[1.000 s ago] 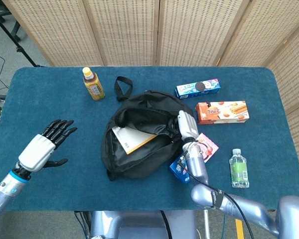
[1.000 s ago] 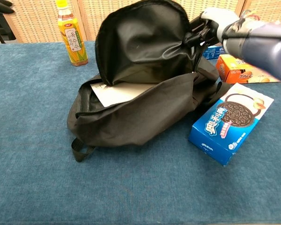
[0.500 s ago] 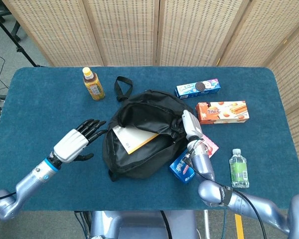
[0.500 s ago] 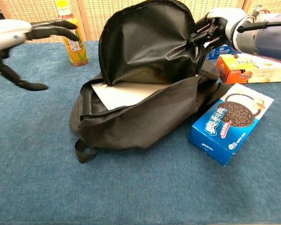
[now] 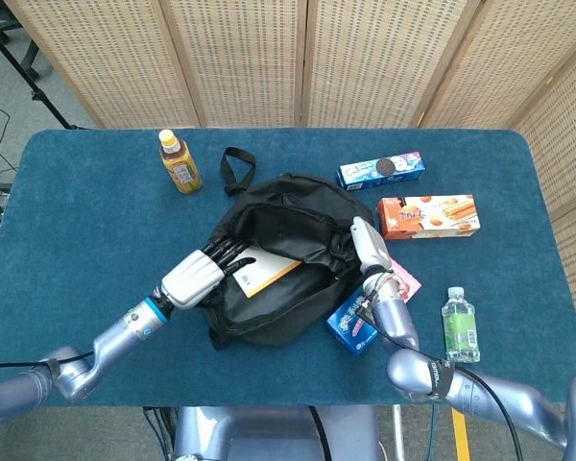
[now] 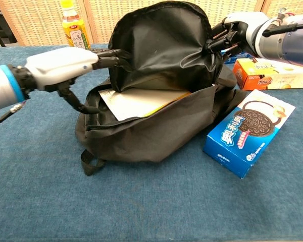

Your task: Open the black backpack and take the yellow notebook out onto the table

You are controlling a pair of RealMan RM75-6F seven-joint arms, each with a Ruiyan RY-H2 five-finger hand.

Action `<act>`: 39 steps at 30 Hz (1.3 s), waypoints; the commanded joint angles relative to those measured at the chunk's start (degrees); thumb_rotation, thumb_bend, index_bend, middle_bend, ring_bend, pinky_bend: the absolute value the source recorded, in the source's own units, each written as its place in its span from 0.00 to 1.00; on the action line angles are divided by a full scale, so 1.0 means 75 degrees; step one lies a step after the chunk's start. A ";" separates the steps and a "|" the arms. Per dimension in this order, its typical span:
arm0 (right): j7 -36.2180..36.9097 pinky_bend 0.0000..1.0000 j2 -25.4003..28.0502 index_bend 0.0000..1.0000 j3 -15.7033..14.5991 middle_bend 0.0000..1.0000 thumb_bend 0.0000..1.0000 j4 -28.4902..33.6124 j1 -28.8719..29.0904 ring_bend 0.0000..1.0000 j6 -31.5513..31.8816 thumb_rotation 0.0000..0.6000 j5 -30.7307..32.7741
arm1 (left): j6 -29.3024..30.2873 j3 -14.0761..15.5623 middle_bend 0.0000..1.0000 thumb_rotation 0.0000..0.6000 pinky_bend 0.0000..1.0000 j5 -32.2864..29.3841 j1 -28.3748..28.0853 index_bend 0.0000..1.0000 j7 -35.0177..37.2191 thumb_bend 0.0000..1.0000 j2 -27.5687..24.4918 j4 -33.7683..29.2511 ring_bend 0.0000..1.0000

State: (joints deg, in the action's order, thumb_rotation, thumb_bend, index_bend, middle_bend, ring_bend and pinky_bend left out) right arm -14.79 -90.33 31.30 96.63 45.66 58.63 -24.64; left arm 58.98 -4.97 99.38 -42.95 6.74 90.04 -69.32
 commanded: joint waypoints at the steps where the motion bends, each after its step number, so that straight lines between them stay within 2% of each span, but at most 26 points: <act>1: 0.0067 0.49 0.0065 0.70 -0.0060 0.56 0.61 0.0059 0.0010 0.43 -0.0025 1.00 0.0026 | -0.0477 -0.0094 0.00 1.00 0.09 -0.0244 -0.0329 0.17 -0.0357 0.17 0.0377 0.0337 0.00; 8: 0.0200 0.49 0.0170 0.70 -0.0139 0.56 0.61 0.0080 0.0102 0.43 -0.0070 1.00 0.0096 | -0.0913 -0.0058 0.00 1.00 0.09 -0.0532 -0.0644 0.17 -0.0880 0.11 0.0790 0.0682 0.00; 13: 0.0256 0.49 0.0222 0.70 -0.0181 0.56 0.62 0.0051 0.0167 0.43 -0.0084 1.00 0.0171 | -0.0904 -0.0040 0.00 1.00 0.09 -0.0694 -0.0678 0.17 -0.1270 0.00 0.1069 0.0980 0.00; 26: 0.0349 0.49 0.0398 0.70 -0.0280 0.56 0.62 0.0232 0.0248 0.43 0.0070 1.00 0.0200 | -0.1321 -0.0082 0.00 1.00 0.09 -0.1162 -0.0972 0.17 -0.2008 0.00 0.1471 0.1160 0.00; 39: 0.0494 0.49 0.0550 0.70 -0.0344 0.56 0.62 0.0368 0.0301 0.43 0.0123 1.00 0.0282 | -0.1406 -0.0113 0.00 1.00 0.09 -0.1466 -0.1228 0.17 -0.2465 0.00 0.2141 0.1790 0.00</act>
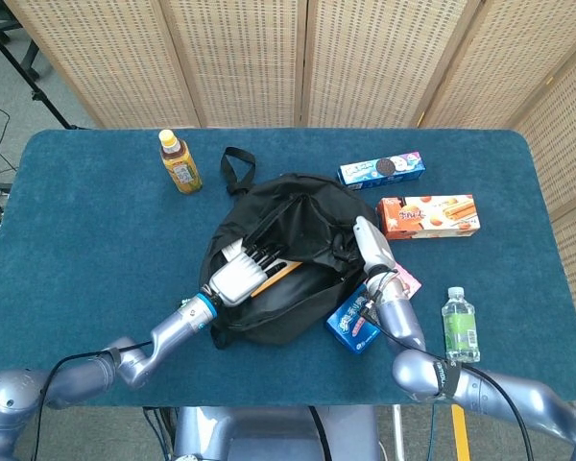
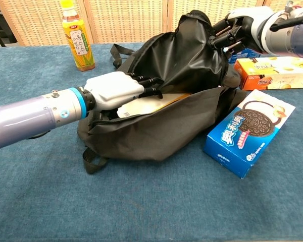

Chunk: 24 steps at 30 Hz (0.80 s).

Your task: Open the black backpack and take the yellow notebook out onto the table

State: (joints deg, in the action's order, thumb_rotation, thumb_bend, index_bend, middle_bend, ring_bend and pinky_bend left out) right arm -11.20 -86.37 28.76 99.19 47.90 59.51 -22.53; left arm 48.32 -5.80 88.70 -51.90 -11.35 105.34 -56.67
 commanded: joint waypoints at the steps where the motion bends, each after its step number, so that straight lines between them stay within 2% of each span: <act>1: 0.0027 0.49 0.0037 0.70 -0.0005 0.56 0.62 0.0052 0.0004 0.43 0.0013 1.00 0.0001 | 0.0023 -0.0011 0.00 1.00 0.09 -0.0060 -0.0049 0.17 -0.0062 0.00 0.0151 0.0156 0.00; 7: 0.0065 0.49 0.0132 0.70 -0.0032 0.56 0.62 0.0186 0.0016 0.43 0.0061 1.00 0.0008 | 0.0139 0.0018 0.00 1.00 0.09 -0.0072 -0.0123 0.17 -0.0137 0.00 0.0466 0.0497 0.00; 9: 0.0084 0.49 0.0161 0.70 -0.0044 0.56 0.62 0.0217 0.0016 0.43 0.0064 1.00 0.0028 | 0.0214 0.0042 0.00 1.00 0.09 -0.0049 -0.0133 0.17 -0.0177 0.03 0.0547 0.0580 0.00; 11: 0.0097 0.49 0.0181 0.70 -0.0056 0.56 0.62 0.0231 0.0020 0.43 0.0067 1.00 0.0033 | 0.0248 0.0069 0.00 1.00 0.09 -0.0034 -0.0143 0.17 -0.0186 0.10 0.0597 0.0629 0.00; 16: 0.0142 0.49 0.0217 0.70 -0.0078 0.56 0.62 0.0257 0.0029 0.43 0.0072 1.00 0.0045 | 0.0305 0.0126 0.00 1.00 0.09 -0.0016 -0.0162 0.17 -0.0219 0.34 0.0676 0.0716 0.00; 22: 0.0187 0.49 0.0254 0.70 -0.0102 0.56 0.62 0.0276 0.0049 0.43 0.0083 1.00 0.0055 | 0.0373 0.0203 0.00 1.00 0.09 0.0020 -0.0176 0.17 -0.0190 0.49 0.0735 0.0830 0.00; 24: 0.0199 0.49 0.0257 0.70 -0.0112 0.56 0.62 0.0274 0.0056 0.43 0.0085 1.00 0.0058 | 0.0393 0.0215 0.00 1.00 0.09 0.0020 -0.0176 0.18 -0.0165 0.51 0.0752 0.0854 0.00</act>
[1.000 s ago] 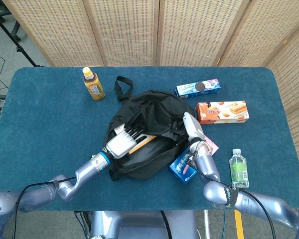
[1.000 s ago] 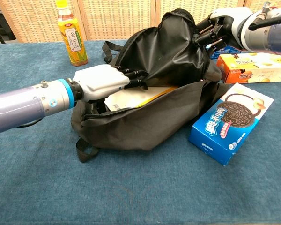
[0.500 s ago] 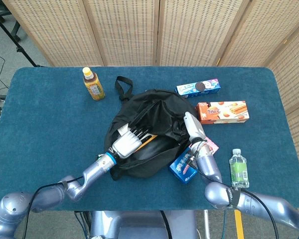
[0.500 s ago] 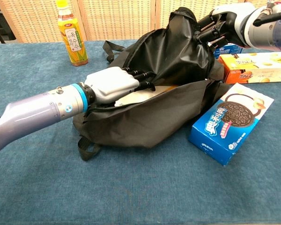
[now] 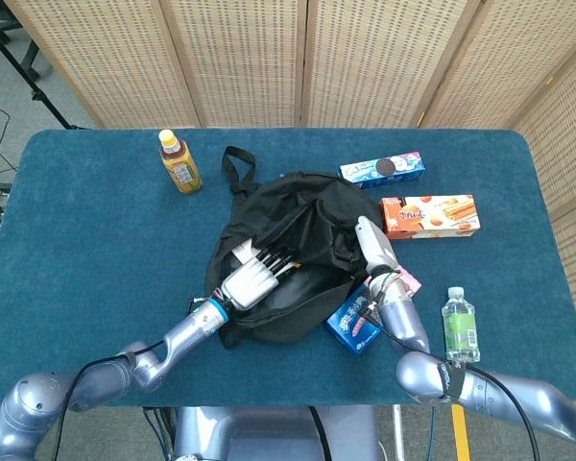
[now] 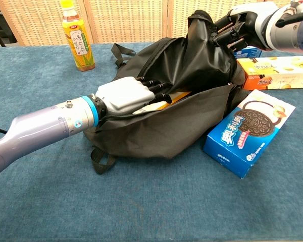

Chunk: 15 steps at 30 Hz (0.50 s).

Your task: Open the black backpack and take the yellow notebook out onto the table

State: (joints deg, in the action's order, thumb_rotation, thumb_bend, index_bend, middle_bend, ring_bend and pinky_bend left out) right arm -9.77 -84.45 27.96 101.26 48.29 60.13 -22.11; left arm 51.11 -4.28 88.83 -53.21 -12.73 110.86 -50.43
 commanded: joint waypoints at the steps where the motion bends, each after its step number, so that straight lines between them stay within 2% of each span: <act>1: 0.0016 0.49 0.0003 0.70 -0.0009 0.56 0.62 0.0000 0.0010 0.43 0.0005 1.00 0.0010 | 0.0076 0.0019 0.00 1.00 0.09 0.0030 -0.0007 0.20 0.0040 0.51 0.0030 0.0055 0.00; 3: 0.0022 0.49 0.0007 0.70 -0.0021 0.56 0.62 0.0006 0.0013 0.43 0.0011 1.00 0.0010 | 0.0138 0.0038 0.00 1.00 0.09 0.0065 -0.0009 0.24 0.0091 0.52 0.0052 0.0106 0.00; 6: 0.0039 0.49 0.0021 0.70 -0.0023 0.56 0.62 -0.0002 0.0023 0.43 0.0024 1.00 0.0005 | 0.0374 0.0069 0.00 1.00 0.09 0.0159 0.0020 0.37 0.0281 0.52 0.0109 0.0222 0.00; 8: 0.0054 0.49 0.0029 0.70 -0.0017 0.56 0.62 -0.0012 0.0029 0.43 0.0029 1.00 0.0013 | 0.0537 0.0100 0.06 1.00 0.09 0.0235 0.0039 0.48 0.0436 0.52 0.0142 0.0311 0.02; 10: 0.0066 0.49 0.0040 0.70 -0.0011 0.56 0.62 -0.0041 0.0038 0.43 0.0031 1.00 0.0024 | 0.0794 0.0144 0.18 1.00 0.10 0.0356 0.0067 0.58 0.0605 0.52 0.0206 0.0482 0.08; 15: 0.0074 0.49 0.0054 0.70 0.0005 0.56 0.62 -0.0133 0.0066 0.43 0.0031 1.00 0.0087 | 0.1327 0.0264 0.31 1.00 0.12 0.0616 0.0132 0.71 0.1093 0.52 0.0347 0.0876 0.17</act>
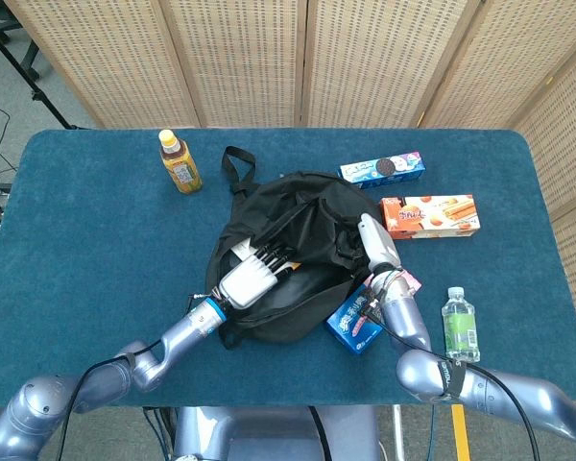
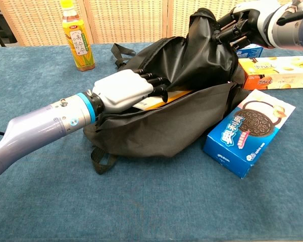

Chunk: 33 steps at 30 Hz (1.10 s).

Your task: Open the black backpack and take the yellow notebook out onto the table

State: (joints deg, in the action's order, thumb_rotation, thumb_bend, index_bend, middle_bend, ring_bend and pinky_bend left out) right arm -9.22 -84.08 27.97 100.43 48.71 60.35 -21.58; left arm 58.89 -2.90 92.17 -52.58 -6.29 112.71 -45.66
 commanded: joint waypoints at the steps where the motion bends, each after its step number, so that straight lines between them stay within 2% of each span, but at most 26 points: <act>1: 0.0000 0.49 0.0005 0.70 0.0004 0.56 0.62 -0.0033 0.0012 0.43 0.0003 1.00 0.0026 | 0.0359 0.0102 0.32 1.00 0.12 0.0209 0.0054 0.72 0.0299 0.52 0.0120 0.0305 0.18; 6: 0.0007 0.49 -0.0007 0.70 -0.0019 0.56 0.62 -0.0065 0.0030 0.43 -0.0027 1.00 0.0068 | 0.0586 0.0142 0.36 1.00 0.12 0.0291 0.0079 0.76 0.0546 0.52 0.0225 0.0642 0.24; 13: 0.0009 0.49 0.0003 0.70 -0.0022 0.56 0.62 -0.0080 0.0055 0.43 -0.0005 1.00 0.0069 | 0.1109 0.0209 0.42 1.00 0.22 0.0472 0.0127 0.80 0.0855 0.52 0.0357 0.1032 0.33; 21: 0.0020 0.49 0.0019 0.70 -0.0012 0.56 0.62 -0.0120 0.0075 0.43 -0.0002 1.00 0.0118 | 0.1675 0.0171 0.45 1.00 0.24 0.0553 0.0181 0.86 0.1141 0.53 0.0358 0.1251 0.36; 28: 0.0023 0.49 0.0041 0.70 -0.0001 0.56 0.62 -0.0248 0.0069 0.43 0.0069 1.00 0.0100 | 0.2505 0.0185 0.49 1.00 0.28 0.0698 0.0399 0.89 0.1639 0.54 -0.0284 0.0584 0.38; 33: 0.0062 0.49 0.0011 0.70 0.0034 0.56 0.62 -0.0416 0.0063 0.43 0.0109 1.00 0.0140 | 0.2947 0.0158 0.49 1.00 0.29 0.0714 0.0630 0.90 0.1904 0.54 -0.1115 -0.0421 0.39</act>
State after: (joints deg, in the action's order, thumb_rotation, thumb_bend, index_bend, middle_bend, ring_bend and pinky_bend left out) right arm -8.81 -83.94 28.16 97.43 49.19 61.10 -20.59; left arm 79.21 -1.64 97.30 -48.93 6.75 107.30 -45.54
